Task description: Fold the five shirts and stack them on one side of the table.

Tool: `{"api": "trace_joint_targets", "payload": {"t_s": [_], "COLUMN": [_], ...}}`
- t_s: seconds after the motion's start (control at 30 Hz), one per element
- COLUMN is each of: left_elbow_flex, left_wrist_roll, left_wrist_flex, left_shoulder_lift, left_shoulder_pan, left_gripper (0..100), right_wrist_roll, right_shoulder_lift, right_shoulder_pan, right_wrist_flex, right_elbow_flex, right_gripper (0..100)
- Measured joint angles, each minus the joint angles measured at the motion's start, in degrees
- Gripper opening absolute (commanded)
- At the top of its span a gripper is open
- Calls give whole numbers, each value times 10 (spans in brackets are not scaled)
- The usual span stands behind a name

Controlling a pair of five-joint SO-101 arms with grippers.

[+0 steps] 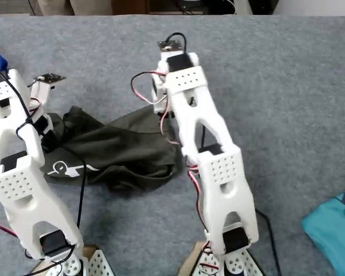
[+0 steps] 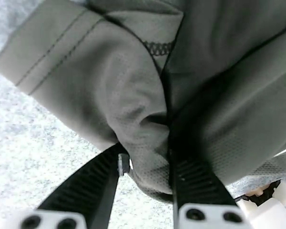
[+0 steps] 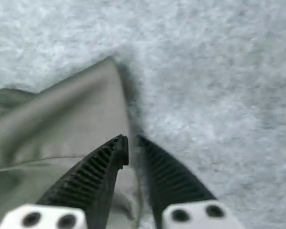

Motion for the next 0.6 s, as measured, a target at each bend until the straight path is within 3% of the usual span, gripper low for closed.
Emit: {"api": "trace_joint_targets", "payload": {"t_s": [0.07,0.17,0.37,0.6], "left_elbow_flex": [0,0,0,0], "left_wrist_roll": [0,0,20,22], "left_wrist_flex": [0,0,0,0], "left_shoulder_lift": [0,0,0,0], "left_shoulder_pan": [0,0,0,0], "left_gripper": [147,147,148,147], "right_wrist_roll": [-2,-2,-4,-5], "right_shoulder_lift": [0,4,63,73], "right_shoulder_pan": [-12,-28,-30,-29], "right_wrist_flex": [0,-12,-34,31], "right_elbow_flex": [0,0,0,-30], "right_gripper": [281,239,2,5]}}
